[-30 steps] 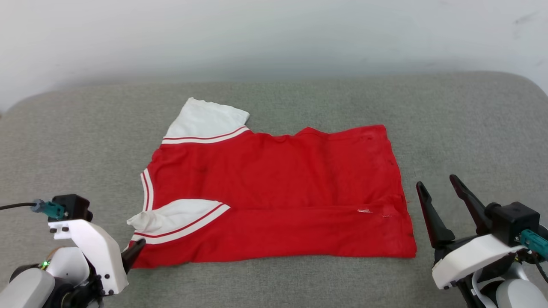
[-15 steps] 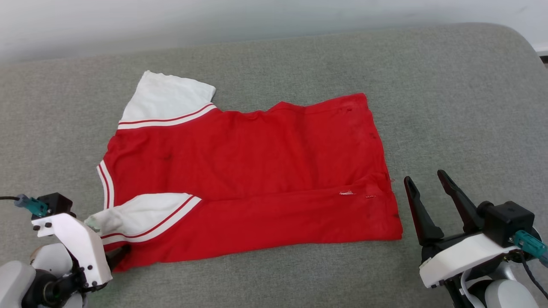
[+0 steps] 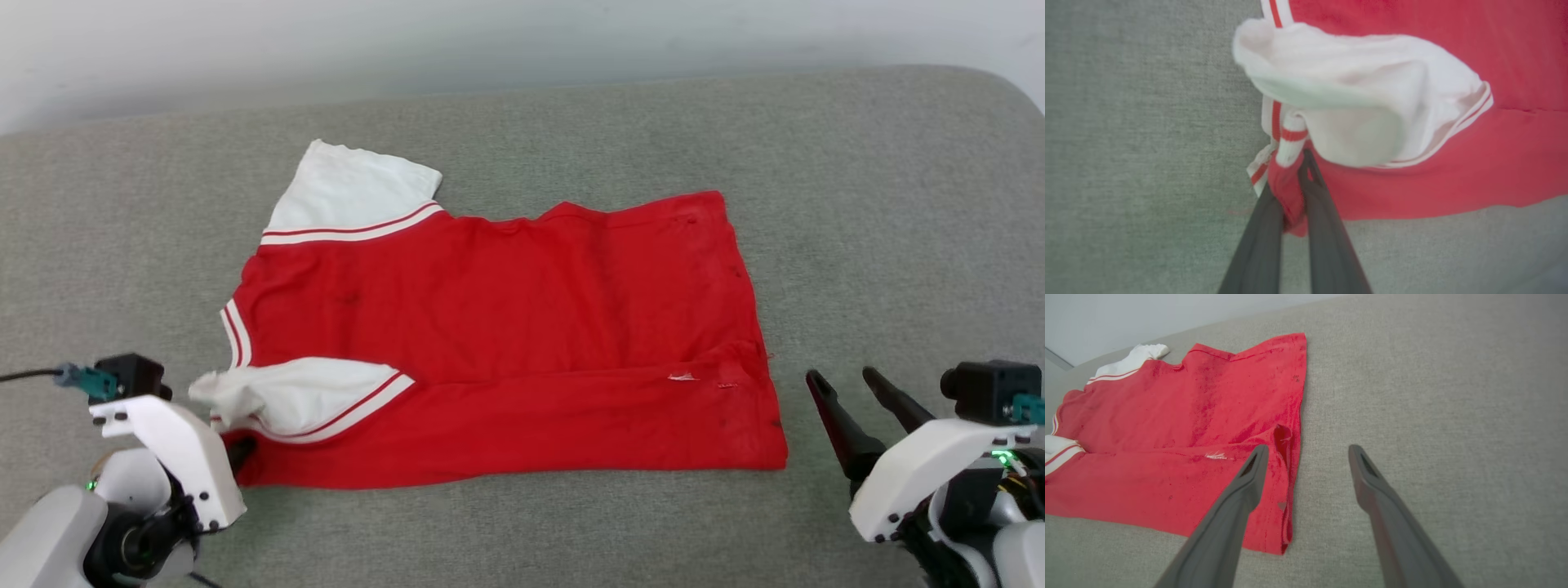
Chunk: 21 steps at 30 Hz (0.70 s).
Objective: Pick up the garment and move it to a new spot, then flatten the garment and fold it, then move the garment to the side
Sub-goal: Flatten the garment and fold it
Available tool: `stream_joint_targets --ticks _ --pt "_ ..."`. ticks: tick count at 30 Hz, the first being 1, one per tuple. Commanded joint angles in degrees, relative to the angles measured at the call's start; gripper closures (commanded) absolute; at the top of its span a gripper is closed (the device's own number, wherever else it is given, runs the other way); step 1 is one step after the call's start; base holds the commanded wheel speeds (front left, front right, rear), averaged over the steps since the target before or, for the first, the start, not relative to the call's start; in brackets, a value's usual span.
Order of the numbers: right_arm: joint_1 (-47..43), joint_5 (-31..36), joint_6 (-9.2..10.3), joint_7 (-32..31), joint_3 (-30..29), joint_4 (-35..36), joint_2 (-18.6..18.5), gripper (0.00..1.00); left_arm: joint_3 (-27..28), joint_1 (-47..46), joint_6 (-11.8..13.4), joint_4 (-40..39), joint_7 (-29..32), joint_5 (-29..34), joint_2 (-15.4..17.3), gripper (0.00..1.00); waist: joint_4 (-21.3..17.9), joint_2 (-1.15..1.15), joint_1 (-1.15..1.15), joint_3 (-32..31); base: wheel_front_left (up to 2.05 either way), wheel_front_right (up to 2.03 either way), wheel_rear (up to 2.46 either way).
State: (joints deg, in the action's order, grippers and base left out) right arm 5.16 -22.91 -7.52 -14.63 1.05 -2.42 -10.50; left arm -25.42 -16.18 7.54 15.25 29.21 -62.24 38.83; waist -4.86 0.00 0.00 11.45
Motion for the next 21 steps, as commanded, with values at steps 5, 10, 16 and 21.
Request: stream_joint_targets --ticks 5,10,16,21 --pt "2.4 -2.4 0.06 -17.2 -1.3 -1.2 -2.2 0.00 0.1 -1.9 1.1 -4.4 -2.5 2.7 0.8 1.00 2.2 0.00 0.00 -0.3 0.00 0.00 0.00" --pt "5.0 -2.2 0.06 -27.4 -0.7 -1.9 -1.8 0.00 -0.3 -2.3 2.6 -9.1 -3.6 4.6 0.7 1.00 4.0 0.00 0.00 1.2 0.00 0.00 0.00" --pt "8.4 -2.8 0.06 -30.1 1.1 -7.1 0.3 0.00 -1.2 -2.6 3.0 -12.7 -3.8 5.4 -0.1 1.00 5.9 0.00 0.00 3.4 0.00 0.00 0.00" --pt "9.8 -4.8 0.05 -31.2 4.1 -14.9 1.7 0.07 -2.0 -2.8 2.7 -13.4 -3.7 5.4 -1.0 1.00 6.8 0.00 0.00 4.6 0.00 0.00 0.00"
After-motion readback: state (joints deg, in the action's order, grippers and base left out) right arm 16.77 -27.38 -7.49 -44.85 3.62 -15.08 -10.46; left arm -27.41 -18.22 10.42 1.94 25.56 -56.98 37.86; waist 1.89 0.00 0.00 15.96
